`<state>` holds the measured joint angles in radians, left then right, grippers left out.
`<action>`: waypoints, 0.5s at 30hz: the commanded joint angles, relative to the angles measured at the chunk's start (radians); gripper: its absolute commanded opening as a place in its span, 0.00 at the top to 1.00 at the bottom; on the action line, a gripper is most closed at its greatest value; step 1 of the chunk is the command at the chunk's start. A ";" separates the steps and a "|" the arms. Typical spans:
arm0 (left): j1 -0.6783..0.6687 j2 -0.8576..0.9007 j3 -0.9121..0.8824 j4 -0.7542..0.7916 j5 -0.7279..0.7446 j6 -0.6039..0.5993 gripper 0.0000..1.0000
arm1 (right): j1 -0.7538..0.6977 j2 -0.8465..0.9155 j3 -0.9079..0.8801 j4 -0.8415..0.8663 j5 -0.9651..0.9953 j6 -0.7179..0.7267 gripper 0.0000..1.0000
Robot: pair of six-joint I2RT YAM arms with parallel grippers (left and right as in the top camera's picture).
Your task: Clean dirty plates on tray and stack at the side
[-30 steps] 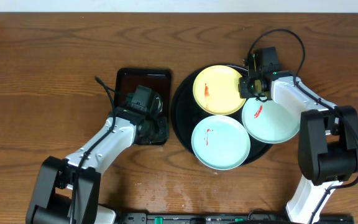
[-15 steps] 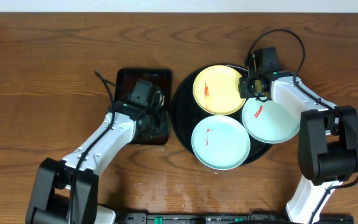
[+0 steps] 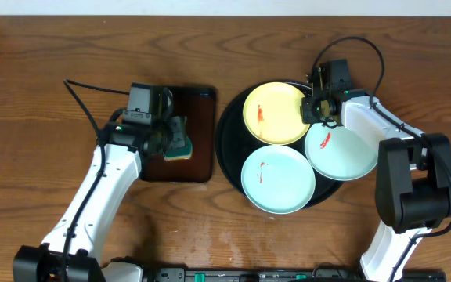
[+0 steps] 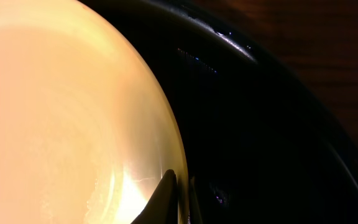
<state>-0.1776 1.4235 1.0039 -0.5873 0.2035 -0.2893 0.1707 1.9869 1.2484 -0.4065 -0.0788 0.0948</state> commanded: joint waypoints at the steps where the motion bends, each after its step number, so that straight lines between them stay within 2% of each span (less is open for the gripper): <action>1: 0.009 0.007 0.019 0.002 -0.014 0.027 0.61 | 0.007 -0.023 0.010 -0.002 -0.008 -0.003 0.93; 3: 0.009 0.008 0.019 0.006 -0.015 0.027 0.56 | 0.007 -0.023 0.010 -0.002 -0.008 -0.003 0.93; 6: 0.009 0.008 0.019 0.032 -0.033 0.020 0.56 | 0.007 -0.023 0.010 -0.002 -0.008 -0.003 0.93; 10: 0.009 0.008 0.019 0.056 -0.117 -0.077 0.49 | 0.007 -0.023 0.010 -0.002 -0.008 -0.003 0.93; 15: 0.008 0.032 0.019 0.066 -0.118 -0.083 0.44 | 0.007 -0.023 0.010 -0.002 -0.008 -0.003 0.93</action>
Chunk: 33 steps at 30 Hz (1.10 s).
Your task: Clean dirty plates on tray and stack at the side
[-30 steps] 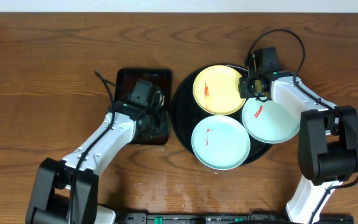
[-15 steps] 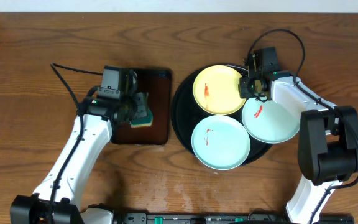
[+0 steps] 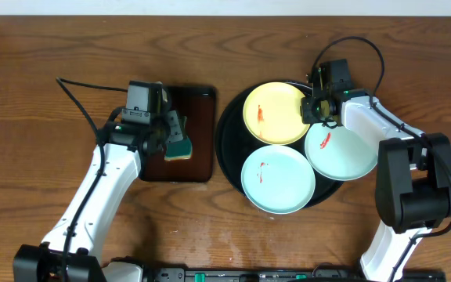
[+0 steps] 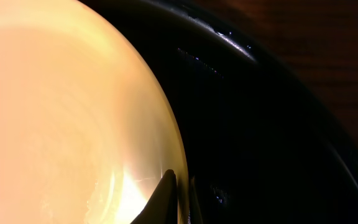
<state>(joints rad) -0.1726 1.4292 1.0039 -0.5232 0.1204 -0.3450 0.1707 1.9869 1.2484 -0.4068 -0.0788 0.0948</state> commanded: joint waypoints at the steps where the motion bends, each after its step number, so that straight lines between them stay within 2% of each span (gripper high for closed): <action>1: 0.003 0.039 0.019 0.003 -0.035 -0.028 0.44 | 0.007 -0.023 0.010 -0.002 -0.008 -0.003 0.93; 19: 0.003 0.251 0.019 0.113 -0.061 -0.027 0.42 | 0.007 -0.023 0.010 -0.004 -0.008 -0.003 0.93; 27: 0.003 0.326 0.019 0.115 -0.073 -0.027 0.37 | 0.007 -0.023 0.010 -0.003 -0.008 -0.003 0.92; 30: 0.003 0.343 0.019 0.118 -0.081 -0.027 0.38 | 0.007 -0.023 0.010 -0.004 -0.008 -0.003 0.92; 33: 0.003 0.355 0.019 0.118 -0.080 -0.027 0.43 | 0.007 -0.023 0.010 -0.004 -0.008 -0.003 0.92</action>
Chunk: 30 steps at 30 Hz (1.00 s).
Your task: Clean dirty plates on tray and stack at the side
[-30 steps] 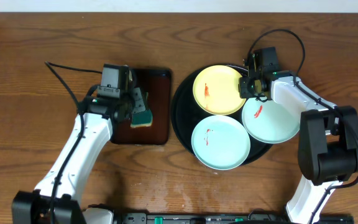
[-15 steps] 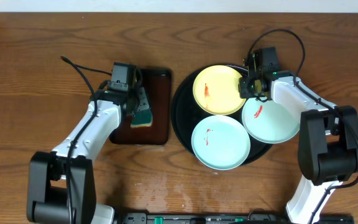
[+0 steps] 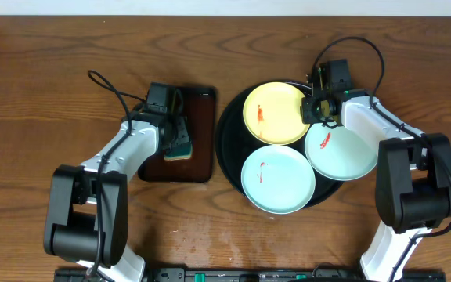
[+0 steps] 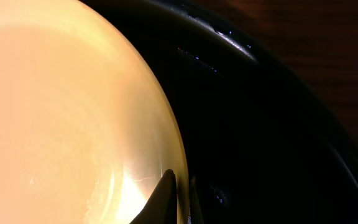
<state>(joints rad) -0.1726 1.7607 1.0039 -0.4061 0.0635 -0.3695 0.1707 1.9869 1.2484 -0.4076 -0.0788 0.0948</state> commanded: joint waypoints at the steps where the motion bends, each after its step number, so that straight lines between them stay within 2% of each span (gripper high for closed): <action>1: 0.003 0.024 0.019 0.001 -0.024 -0.002 0.48 | 0.007 -0.023 0.010 -0.003 -0.008 -0.003 0.93; 4: 0.003 0.023 0.019 0.002 -0.024 -0.002 0.61 | 0.007 -0.023 0.010 -0.003 -0.008 -0.003 0.92; 7: 0.003 0.023 0.019 0.005 -0.024 -0.002 0.63 | 0.007 -0.023 0.010 -0.003 -0.008 -0.003 0.92; 8: 0.003 0.023 0.019 0.005 -0.024 -0.002 0.49 | 0.007 -0.023 0.010 -0.003 -0.008 -0.003 0.92; 9: 0.003 0.024 0.019 0.004 -0.024 -0.002 0.39 | 0.007 -0.023 0.010 -0.003 -0.008 -0.003 0.92; 10: 0.003 0.024 0.019 0.003 -0.024 -0.002 0.38 | 0.007 -0.023 0.010 -0.003 -0.008 -0.003 0.92; 30: 0.004 0.023 -0.018 0.035 -0.023 -0.002 0.36 | 0.007 -0.023 0.010 -0.003 -0.008 -0.003 0.92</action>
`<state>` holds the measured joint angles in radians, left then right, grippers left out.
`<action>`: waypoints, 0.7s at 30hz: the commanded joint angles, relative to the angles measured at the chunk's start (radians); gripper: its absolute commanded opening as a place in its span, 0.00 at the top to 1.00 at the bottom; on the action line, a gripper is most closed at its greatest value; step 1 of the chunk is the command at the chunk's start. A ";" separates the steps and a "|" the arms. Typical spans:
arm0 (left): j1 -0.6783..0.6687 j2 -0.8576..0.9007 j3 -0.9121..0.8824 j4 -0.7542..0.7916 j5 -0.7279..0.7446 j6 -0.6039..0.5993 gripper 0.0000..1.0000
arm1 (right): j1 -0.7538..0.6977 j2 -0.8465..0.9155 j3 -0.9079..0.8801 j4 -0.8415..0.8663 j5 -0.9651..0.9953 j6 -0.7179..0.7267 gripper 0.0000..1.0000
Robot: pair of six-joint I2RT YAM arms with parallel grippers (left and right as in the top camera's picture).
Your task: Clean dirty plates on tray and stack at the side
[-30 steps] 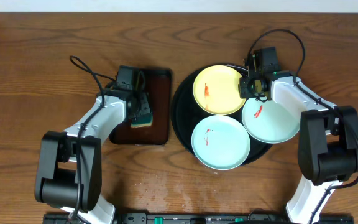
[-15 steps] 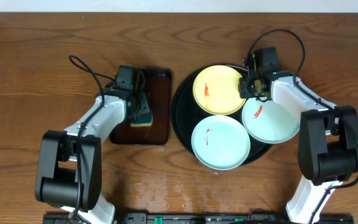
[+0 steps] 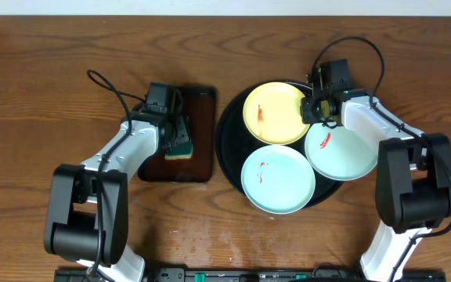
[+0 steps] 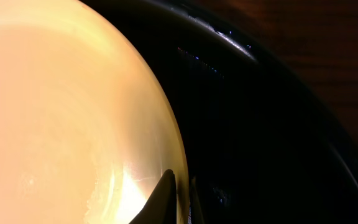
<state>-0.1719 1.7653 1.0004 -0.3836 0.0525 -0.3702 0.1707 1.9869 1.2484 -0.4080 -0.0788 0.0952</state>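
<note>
Three dirty plates lie on the round black tray (image 3: 227, 149): a yellow plate (image 3: 275, 112) with a red smear, and two teal plates (image 3: 278, 178) (image 3: 341, 153), each with a red smear. My right gripper (image 3: 310, 110) is shut on the yellow plate's right rim; in the right wrist view the gripper (image 4: 182, 199) pinches the edge of the yellow plate (image 4: 73, 112), one finger on each side. My left gripper (image 3: 172, 131) sits over the green and yellow sponge (image 3: 181, 147); its jaws are hidden from above.
The sponge rests on a dark brown rectangular tray (image 3: 200, 125) to the left of the black tray. Bare wooden table (image 3: 37, 117) surrounds both. The left arm's cable (image 3: 108, 86) loops above the brown tray.
The right gripper held the yellow plate's rim at every moment and the plates stayed put. The left gripper was at the sponge with its arm stretched out from the lower left, then shifted slightly; by 1.0 s ago the arm stood folded, with the gripper still at the sponge.
</note>
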 commanded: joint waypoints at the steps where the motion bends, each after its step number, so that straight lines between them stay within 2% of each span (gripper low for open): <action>1: 0.005 0.016 -0.005 0.010 -0.012 -0.002 0.36 | 0.007 -0.023 0.010 -0.003 -0.008 -0.003 0.92; 7: 0.006 -0.023 0.012 -0.003 -0.012 -0.002 0.35 | 0.007 -0.023 0.010 -0.003 -0.007 -0.004 0.91; 18: 0.003 0.013 -0.031 -0.011 -0.012 -0.002 0.29 | 0.007 -0.023 0.010 -0.003 -0.008 -0.004 0.91; 20: 0.002 0.026 -0.031 -0.007 -0.012 -0.002 0.29 | 0.007 -0.023 0.010 -0.003 -0.007 -0.004 0.91; 21: 0.002 0.027 -0.031 -0.005 -0.012 -0.002 0.33 | 0.007 -0.023 0.010 -0.003 -0.007 -0.004 0.91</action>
<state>-0.1711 1.7645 0.9897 -0.3847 0.0525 -0.3721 0.1707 1.9869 1.2484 -0.4080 -0.0788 0.0948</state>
